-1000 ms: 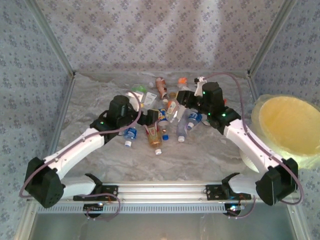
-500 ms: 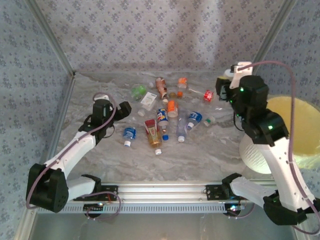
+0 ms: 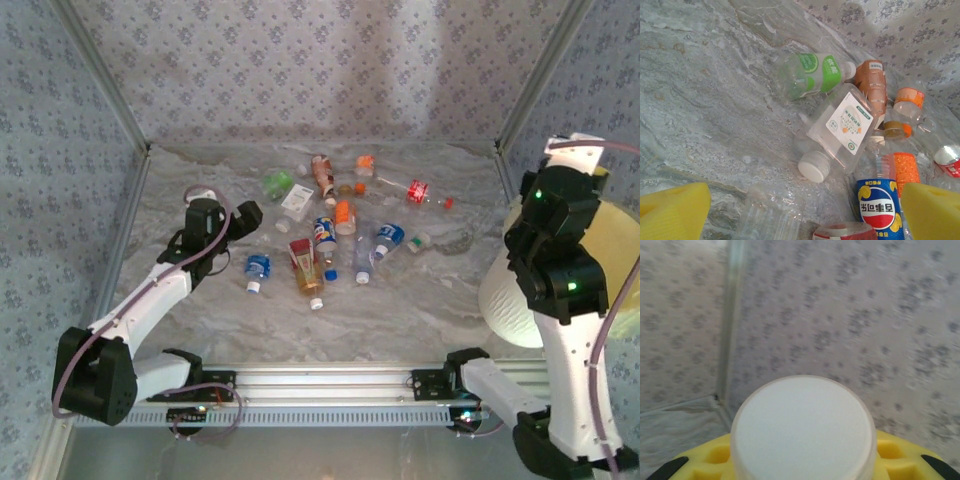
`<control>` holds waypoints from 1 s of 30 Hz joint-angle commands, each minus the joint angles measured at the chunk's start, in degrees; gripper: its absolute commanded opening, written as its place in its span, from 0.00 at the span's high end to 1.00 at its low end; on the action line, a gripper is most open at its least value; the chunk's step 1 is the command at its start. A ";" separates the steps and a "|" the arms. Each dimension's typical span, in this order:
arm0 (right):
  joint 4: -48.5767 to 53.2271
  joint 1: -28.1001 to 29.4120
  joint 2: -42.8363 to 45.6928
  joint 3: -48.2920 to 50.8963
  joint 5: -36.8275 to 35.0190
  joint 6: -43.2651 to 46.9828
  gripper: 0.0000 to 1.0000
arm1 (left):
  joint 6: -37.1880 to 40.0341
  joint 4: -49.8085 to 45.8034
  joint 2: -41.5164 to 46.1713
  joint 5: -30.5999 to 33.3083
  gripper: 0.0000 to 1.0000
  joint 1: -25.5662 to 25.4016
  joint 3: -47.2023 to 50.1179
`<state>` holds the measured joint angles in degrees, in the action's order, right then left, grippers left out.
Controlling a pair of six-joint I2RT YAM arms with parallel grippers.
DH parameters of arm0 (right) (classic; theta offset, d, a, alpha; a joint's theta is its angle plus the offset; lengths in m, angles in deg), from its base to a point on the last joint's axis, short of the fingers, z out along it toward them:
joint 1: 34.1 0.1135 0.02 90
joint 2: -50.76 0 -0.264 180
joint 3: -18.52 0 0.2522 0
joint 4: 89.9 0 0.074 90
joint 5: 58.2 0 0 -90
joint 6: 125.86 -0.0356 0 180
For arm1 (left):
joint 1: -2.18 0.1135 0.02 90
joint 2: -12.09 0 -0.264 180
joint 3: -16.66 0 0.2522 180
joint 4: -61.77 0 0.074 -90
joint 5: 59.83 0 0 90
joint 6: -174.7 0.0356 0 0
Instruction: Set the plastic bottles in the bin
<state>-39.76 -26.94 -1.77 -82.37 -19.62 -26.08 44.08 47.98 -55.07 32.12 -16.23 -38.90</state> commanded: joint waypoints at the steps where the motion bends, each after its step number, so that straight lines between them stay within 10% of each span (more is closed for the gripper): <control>1: 7.62 -8.64 -0.91 0.12 8.41 -7.92 0.73 | -0.69 1.80 0.47 -0.88 0.02 0.05 0.25; 9: 11.61 -22.64 -4.04 4.82 27.62 -15.54 0.71 | -0.56 0.57 0.10 -0.13 0.02 0.05 0.22; 30: 3.99 -22.28 -6.20 11.86 43.00 -23.40 0.64 | -0.09 -2.26 1.06 3.76 0.02 0.05 1.21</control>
<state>-33.70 -49.63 -8.17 -71.00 20.86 -47.17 44.08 46.10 -55.07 34.59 -16.23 -37.87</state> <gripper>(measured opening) 0.393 0.976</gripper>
